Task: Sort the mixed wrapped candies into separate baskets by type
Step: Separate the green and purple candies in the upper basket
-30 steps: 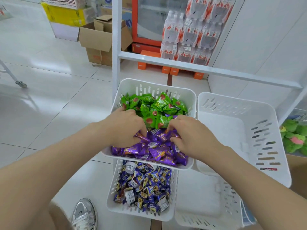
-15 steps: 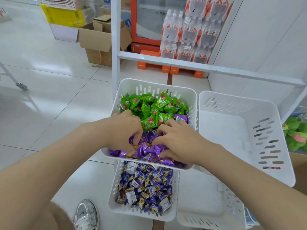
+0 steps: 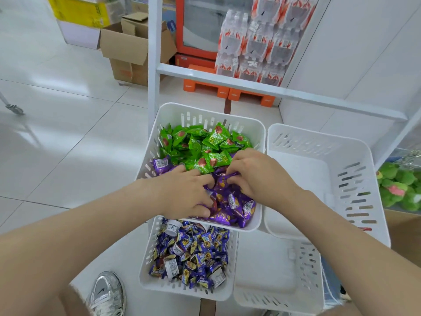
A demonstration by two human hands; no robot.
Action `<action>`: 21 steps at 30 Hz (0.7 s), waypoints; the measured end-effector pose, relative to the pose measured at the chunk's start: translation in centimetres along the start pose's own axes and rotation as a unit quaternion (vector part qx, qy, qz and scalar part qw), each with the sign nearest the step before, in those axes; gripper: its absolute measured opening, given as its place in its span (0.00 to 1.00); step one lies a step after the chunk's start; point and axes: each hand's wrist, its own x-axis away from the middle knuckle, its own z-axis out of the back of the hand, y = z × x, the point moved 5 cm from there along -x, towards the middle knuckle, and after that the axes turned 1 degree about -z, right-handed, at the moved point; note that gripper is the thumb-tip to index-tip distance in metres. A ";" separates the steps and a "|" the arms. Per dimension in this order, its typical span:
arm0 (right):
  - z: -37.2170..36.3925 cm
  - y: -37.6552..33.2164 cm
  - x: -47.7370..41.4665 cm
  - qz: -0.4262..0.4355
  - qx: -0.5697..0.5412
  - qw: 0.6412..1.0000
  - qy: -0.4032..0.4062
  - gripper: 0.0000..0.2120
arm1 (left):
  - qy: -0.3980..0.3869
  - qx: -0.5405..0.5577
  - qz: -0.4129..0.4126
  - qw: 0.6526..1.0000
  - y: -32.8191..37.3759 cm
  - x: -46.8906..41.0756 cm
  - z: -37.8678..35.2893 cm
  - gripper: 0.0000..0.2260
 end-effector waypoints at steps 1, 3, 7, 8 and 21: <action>0.1 0.2 0.0 -0.002 -0.009 1.000 0.002 0.07 | 0.008 -0.025 0.009 1.000 -0.4 0.1 0.3 0.18; 0.5 0.4 0.0 -0.011 -0.018 1.000 -0.002 0.07 | 0.015 -0.048 0.033 0.998 -1.5 0.7 0.9 0.15; 0.9 0.0 0.2 -0.012 0.002 1.000 -0.009 0.08 | 0.002 -0.019 0.069 0.997 -2.8 2.2 1.0 0.10; 1.1 -0.2 0.3 -0.005 0.004 1.000 -0.009 0.07 | 0.002 -0.013 0.071 0.997 -2.8 2.4 1.0 0.10; -0.8 -2.0 2.6 0.073 0.019 0.988 -0.137 0.19 | 0.048 0.107 0.019 0.993 -0.8 1.0 2.3 0.13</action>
